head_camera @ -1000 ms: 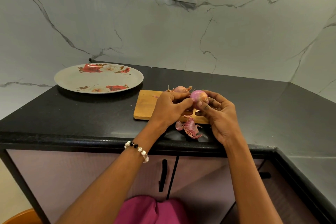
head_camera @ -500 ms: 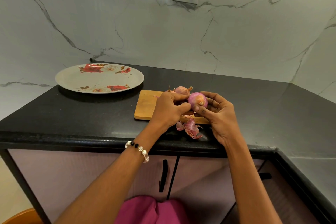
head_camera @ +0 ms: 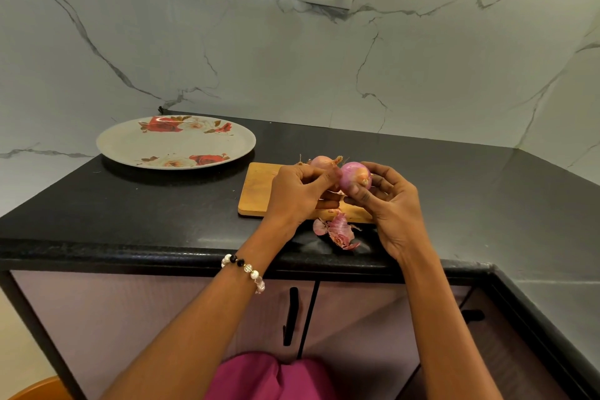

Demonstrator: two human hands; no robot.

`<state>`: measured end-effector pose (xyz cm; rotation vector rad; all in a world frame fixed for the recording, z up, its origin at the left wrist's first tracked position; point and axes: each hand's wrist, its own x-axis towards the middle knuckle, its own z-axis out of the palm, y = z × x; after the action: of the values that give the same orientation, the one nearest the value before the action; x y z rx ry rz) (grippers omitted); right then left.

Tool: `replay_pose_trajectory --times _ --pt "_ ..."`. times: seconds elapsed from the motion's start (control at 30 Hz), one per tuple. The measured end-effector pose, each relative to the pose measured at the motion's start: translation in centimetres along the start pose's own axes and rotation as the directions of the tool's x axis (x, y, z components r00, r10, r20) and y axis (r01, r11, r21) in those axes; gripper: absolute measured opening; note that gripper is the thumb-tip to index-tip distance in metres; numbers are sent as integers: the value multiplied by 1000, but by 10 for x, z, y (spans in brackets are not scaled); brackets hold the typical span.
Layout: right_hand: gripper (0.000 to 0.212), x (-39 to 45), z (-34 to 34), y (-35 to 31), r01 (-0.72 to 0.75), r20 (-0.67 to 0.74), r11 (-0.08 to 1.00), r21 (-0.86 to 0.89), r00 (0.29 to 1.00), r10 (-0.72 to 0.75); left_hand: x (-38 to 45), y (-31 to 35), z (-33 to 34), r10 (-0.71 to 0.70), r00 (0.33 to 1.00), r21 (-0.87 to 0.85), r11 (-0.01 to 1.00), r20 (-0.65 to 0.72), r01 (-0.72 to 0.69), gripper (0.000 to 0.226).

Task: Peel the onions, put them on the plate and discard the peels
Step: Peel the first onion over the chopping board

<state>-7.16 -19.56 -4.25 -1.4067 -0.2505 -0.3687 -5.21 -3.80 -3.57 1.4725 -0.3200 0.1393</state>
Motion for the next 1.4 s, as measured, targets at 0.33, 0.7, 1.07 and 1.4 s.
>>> replay_pose_trajectory --times 0.33,0.7,1.07,1.4 --pt "43 0 0 -2 -46 25 989 142 999 43 -1 1 0 65 998 120 991 1 -65 12" --pt "24 3 -1 -5 -84 -87 930 357 989 123 0 2 -1 57 994 93 994 -90 -49 8" --pt "34 -2 3 -7 -97 33 984 148 995 93 3 -6 0 410 912 368 850 -11 -378 27" --pt "35 -1 2 -8 -123 12 949 291 992 125 4 -3 2 478 875 511 773 -76 -377 8"
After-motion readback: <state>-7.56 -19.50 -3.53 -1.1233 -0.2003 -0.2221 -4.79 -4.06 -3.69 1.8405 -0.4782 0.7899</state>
